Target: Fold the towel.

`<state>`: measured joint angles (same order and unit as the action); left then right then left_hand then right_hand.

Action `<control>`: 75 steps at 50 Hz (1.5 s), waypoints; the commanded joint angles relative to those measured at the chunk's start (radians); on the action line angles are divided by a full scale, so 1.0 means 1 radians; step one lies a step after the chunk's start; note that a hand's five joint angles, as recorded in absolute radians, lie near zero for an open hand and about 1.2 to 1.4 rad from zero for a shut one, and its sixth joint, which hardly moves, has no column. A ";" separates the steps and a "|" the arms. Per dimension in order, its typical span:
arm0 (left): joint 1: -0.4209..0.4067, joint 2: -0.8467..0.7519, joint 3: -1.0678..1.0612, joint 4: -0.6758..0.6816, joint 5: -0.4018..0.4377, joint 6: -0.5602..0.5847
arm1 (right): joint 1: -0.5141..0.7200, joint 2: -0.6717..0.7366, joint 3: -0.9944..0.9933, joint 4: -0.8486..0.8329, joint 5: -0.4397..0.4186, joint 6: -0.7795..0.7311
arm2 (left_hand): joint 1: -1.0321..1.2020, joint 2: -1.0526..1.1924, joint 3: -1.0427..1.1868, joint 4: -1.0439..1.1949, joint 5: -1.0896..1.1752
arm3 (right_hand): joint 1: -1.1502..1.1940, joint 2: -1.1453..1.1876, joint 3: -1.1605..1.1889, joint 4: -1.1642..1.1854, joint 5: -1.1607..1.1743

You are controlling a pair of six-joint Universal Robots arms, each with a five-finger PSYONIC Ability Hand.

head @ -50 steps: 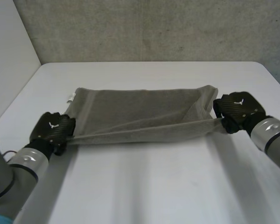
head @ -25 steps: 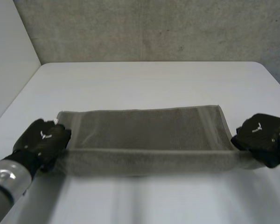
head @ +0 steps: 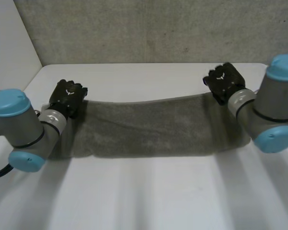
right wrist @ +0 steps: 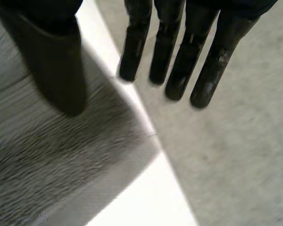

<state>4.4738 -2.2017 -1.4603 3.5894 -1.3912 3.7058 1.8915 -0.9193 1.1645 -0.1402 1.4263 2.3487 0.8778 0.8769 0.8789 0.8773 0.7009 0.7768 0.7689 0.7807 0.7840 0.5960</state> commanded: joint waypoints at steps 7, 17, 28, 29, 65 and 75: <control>0.001 -0.035 0.019 -0.015 -0.123 -0.013 | 0.023 0.053 -0.002 -0.197 0.121 -0.002 | -0.691 -0.690 -0.692 -0.690 -0.688 | -0.602 -0.594 -0.606 -0.609 -0.596; 0.002 0.209 -0.221 -0.008 -0.117 -0.015 | 0.009 -0.191 0.259 -0.136 0.134 0.003 | -0.697 -0.696 -0.698 -0.696 -0.694 | -0.602 -0.594 -0.606 -0.609 -0.596; 0.004 0.338 -0.406 0.055 -0.103 -0.148 | -0.048 -0.288 0.474 0.031 0.092 0.040 | -0.697 -0.696 -0.698 -0.696 -0.694 | -0.375 -0.367 -0.379 -0.382 -0.368; 0.004 0.338 -0.407 0.055 -0.103 -0.148 | -0.066 -0.282 0.487 0.045 0.076 0.062 | -0.697 -0.696 -0.698 -0.696 -0.694 | -0.375 -0.367 -0.379 -0.382 -0.368; 0.099 0.422 -0.482 0.101 0.047 -0.599 | -0.356 -0.105 0.386 -0.038 0.112 -0.133 | -0.685 -0.684 -0.686 -0.684 -0.683 | 0.619 0.627 0.616 0.612 0.626; 0.098 0.424 -0.483 0.101 0.047 -0.598 | -0.344 -0.229 0.363 -0.116 0.195 -0.243 | -0.685 -0.684 -0.686 -0.684 -0.683 | 0.619 0.627 0.616 0.612 0.626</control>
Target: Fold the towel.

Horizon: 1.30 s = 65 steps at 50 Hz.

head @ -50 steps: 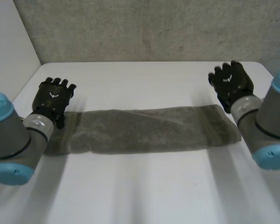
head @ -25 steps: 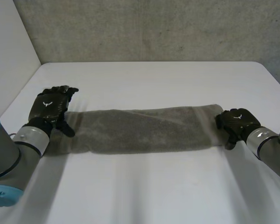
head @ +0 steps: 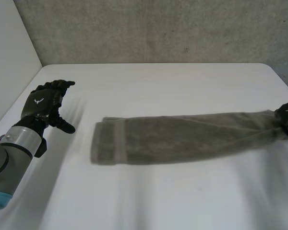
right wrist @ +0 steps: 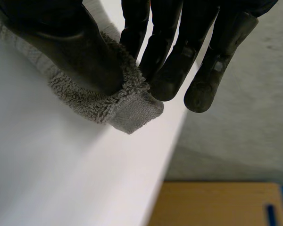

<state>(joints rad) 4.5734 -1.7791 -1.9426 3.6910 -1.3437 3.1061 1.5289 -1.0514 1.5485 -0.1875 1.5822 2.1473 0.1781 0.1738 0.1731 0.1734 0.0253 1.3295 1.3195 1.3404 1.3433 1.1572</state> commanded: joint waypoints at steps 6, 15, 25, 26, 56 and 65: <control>-0.008 -0.003 -0.002 0.001 -0.002 0.003 | 0.332 -0.148 -0.059 -0.240 0.007 0.009 | 0.015 0.019 0.020 0.020 -0.007 | 0.067 0.077 0.056 0.053 0.065; -0.011 0.000 -0.015 0.021 -0.002 0.005 | 0.732 0.014 -0.113 -0.353 -0.183 0.003 | 0.015 0.019 0.020 0.020 -0.007 | 0.067 0.077 0.056 0.053 0.065; -0.034 -0.008 -0.055 0.095 -0.002 0.014 | 0.855 0.188 -0.120 -0.257 -0.159 0.016 | 0.021 0.025 0.026 0.025 -0.001 | -1.155 -1.145 -1.166 -1.169 -1.157; -0.043 -0.008 -0.055 0.099 -0.002 0.014 | 0.855 0.188 -0.120 -0.257 -0.159 0.016 | 0.021 0.025 0.026 0.025 -0.001 | -1.155 -1.145 -1.166 -1.169 -1.157; -0.413 -0.307 0.444 -0.239 -0.127 0.017 | 0.407 -0.041 0.229 -0.121 -0.197 0.597 | 0.094 0.098 0.099 0.099 0.072 | -0.951 -0.941 -0.962 -0.965 -0.953; -0.421 -0.352 0.447 -0.246 -0.210 0.134 | 0.407 -0.059 0.249 -0.199 -0.179 0.570 | 0.082 0.087 0.087 0.087 0.061 | 0.066 0.076 0.055 0.052 0.064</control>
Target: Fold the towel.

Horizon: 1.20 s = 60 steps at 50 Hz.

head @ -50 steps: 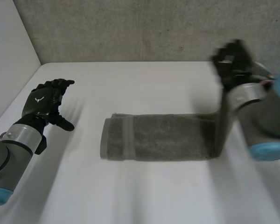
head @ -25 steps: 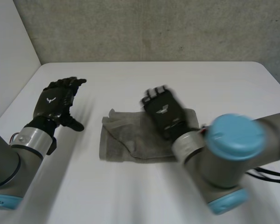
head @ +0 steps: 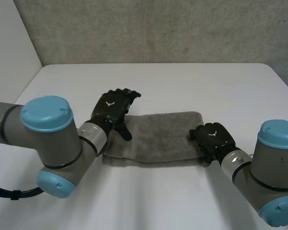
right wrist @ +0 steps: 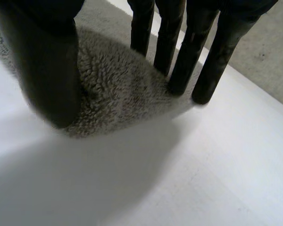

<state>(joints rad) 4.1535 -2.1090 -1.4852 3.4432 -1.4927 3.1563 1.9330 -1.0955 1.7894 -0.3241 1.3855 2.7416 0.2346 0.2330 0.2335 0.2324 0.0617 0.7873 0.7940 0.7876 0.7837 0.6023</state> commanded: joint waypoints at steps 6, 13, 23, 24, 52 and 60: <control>0.008 0.071 -0.055 0.002 -0.087 0.083 | 0.036 -0.066 -0.068 -0.085 0.075 -0.262 | 0.000 0.001 0.001 0.002 -0.002 | 0.609 0.602 0.609 0.613 0.619; 0.037 0.201 -0.092 0.005 -0.093 0.083 | 0.268 -0.002 -0.278 -0.040 0.057 -0.358 | -0.009 -0.008 -0.008 -0.007 -0.011 | 0.609 0.602 0.609 0.613 0.619; 0.160 0.398 -0.139 0.017 -0.195 0.070 | 0.440 0.241 -0.581 0.235 -0.190 -0.402 | -0.045 -0.043 -0.043 -0.042 -0.046 | 0.609 0.602 0.609 0.613 0.619; 0.160 0.399 -0.139 0.017 -0.195 0.070 | 0.446 0.281 -0.612 0.293 -0.200 -0.417 | -0.045 -0.043 -0.043 -0.042 -0.046 | 0.609 0.602 0.609 0.613 0.619; 0.033 0.116 -0.099 0.022 -0.130 -0.087 | 0.204 -0.003 -0.396 0.226 -0.045 0.329 | -0.039 -0.037 -0.038 -0.037 -0.040 | -0.613 -0.619 -0.613 -0.609 -0.602; 0.020 0.023 -0.124 0.022 -0.127 -0.075 | 0.210 0.185 -0.447 0.235 -0.037 0.331 | -0.036 -0.034 -0.035 -0.034 -0.037 | -0.613 -0.619 -0.613 -0.609 -0.602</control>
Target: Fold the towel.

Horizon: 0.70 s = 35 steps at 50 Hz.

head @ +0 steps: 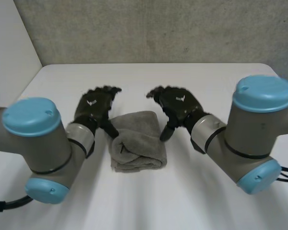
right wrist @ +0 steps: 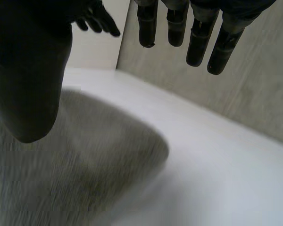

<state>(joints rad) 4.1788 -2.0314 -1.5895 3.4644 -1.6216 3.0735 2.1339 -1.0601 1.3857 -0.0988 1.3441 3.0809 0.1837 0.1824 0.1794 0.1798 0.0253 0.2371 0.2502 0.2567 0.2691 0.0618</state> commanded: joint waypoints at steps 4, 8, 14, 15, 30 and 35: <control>-0.003 -0.078 -0.021 -0.002 0.000 0.008 | 0.012 0.213 -0.082 0.028 0.010 -0.017 | 0.018 0.019 0.022 0.022 0.002 | -0.063 -0.076 -0.082 -0.095 -0.062; -0.003 -0.049 -0.020 -0.002 0.000 0.008 | 0.012 0.206 -0.102 0.051 0.010 -0.018 | 0.015 0.016 0.019 0.019 -0.001 | -0.063 -0.076 -0.082 -0.095 -0.062; -0.003 0.051 0.002 -0.007 0.002 0.010 | 0.004 0.082 -0.114 0.086 0.018 -0.016 | 0.015 0.016 0.019 0.019 -0.001 | -0.063 -0.076 -0.082 -0.095 -0.062; -0.002 0.084 0.019 -0.016 0.002 0.011 | 0.003 0.034 -0.116 0.088 0.032 -0.016 | 0.015 0.016 0.019 0.019 -0.001 | -0.063 -0.076 -0.082 -0.095 -0.062; 0.084 0.330 0.333 -0.430 -0.006 0.022 | -0.074 -0.276 -0.255 0.267 0.319 -0.100 | 0.012 0.013 0.016 0.016 -0.004 | -0.063 -0.076 -0.082 -0.095 -0.062; 0.150 0.338 0.402 -0.570 -0.003 0.021 | -0.131 -0.281 -0.277 0.291 0.353 -0.119 | 0.009 0.011 0.014 0.013 -0.007 | -0.063 -0.076 -0.082 -0.095 -0.062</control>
<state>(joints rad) 4.2650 -1.6978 -1.2626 3.0332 -1.6266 3.0927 2.0519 -1.3399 1.1357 0.1538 1.6648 2.9884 0.1837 0.1824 0.1794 0.1798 0.0253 0.2323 0.2502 0.2566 0.2691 0.0619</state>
